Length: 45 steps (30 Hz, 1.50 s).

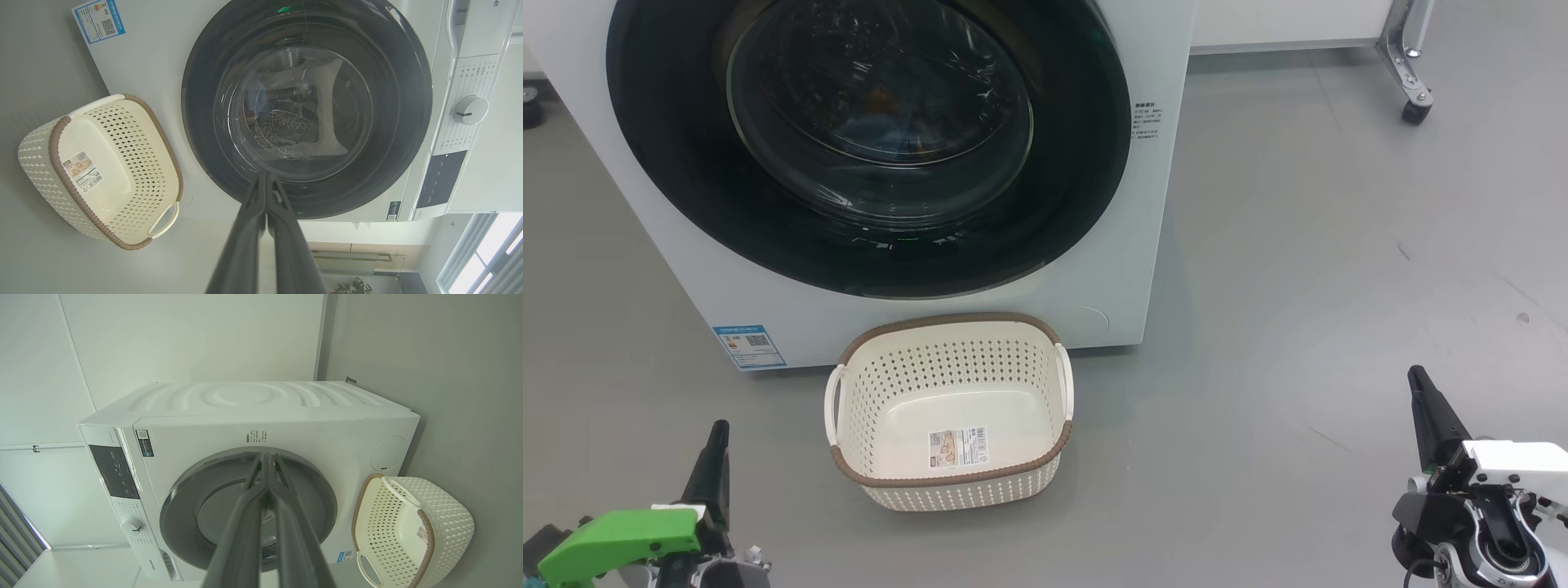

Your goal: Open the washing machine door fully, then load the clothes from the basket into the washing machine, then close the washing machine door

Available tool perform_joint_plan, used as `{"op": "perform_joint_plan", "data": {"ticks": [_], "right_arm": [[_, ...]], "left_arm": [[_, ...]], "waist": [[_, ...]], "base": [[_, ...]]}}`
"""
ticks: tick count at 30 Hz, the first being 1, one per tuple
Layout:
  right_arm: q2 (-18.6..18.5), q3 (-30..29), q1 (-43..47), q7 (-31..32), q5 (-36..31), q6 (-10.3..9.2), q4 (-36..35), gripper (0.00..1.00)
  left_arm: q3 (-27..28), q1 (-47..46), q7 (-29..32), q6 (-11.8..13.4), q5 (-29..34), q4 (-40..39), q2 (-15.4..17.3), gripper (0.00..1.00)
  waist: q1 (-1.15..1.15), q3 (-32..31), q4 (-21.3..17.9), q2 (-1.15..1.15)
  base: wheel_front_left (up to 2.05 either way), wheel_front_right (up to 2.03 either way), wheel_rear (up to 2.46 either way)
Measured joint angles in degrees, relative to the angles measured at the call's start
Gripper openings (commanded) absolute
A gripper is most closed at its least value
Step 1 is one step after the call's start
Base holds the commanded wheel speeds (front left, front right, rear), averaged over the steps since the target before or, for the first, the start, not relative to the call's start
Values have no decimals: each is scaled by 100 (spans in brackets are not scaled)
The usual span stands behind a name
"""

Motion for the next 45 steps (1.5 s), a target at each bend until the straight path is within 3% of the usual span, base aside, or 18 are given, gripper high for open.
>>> {"op": "perform_joint_plan", "data": {"ticks": [45], "right_arm": [[0, 1, 0, -1, 0, 0, 0, 0]], "left_arm": [[12, 0, 42, 0, 0, -4, -2, 0]], "waist": [[0, 0, 0, 0]], "base": [[0, 0, 0]]}}
